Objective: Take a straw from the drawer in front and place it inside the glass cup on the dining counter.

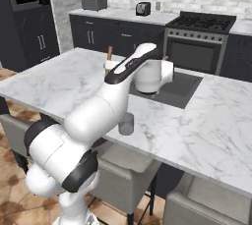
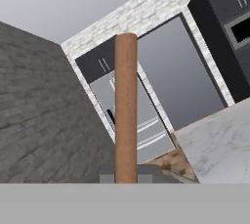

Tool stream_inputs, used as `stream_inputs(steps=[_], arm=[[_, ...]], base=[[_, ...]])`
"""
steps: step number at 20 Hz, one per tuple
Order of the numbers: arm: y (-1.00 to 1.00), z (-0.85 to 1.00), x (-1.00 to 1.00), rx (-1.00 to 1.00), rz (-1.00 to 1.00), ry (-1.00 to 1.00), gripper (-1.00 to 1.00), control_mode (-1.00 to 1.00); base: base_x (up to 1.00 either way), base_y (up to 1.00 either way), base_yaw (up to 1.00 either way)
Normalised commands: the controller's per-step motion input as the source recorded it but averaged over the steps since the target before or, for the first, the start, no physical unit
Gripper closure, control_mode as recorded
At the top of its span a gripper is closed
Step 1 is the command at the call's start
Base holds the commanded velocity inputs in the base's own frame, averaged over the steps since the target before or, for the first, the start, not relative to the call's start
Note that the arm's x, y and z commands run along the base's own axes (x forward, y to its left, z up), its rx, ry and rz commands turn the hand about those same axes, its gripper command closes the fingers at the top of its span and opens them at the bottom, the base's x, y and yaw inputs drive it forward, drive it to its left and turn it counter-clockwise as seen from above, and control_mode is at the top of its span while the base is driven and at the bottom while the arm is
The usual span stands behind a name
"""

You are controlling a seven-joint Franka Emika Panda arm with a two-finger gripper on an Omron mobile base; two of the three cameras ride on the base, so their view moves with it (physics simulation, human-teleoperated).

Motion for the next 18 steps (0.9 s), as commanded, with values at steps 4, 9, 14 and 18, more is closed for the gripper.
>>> stream_inputs(steps=[4, 9, 14, 18], arm=[[-0.15, -0.35, 0.29, 0.00, 0.02, -0.01, 1.00, -1.00], [-0.28, -0.46, 0.10, 0.00, 0.06, -0.06, 1.00, -1.00], [-0.13, -0.41, 0.10, 0.00, 0.08, -0.03, 1.00, -1.00], [-0.04, -0.41, 0.12, 0.00, 0.10, 0.00, 1.00, -1.00]], base=[[0.00, 0.00, 0.00], [0.00, 0.00, 0.00], [0.00, 0.00, 0.00], [0.00, 0.00, 0.00]])
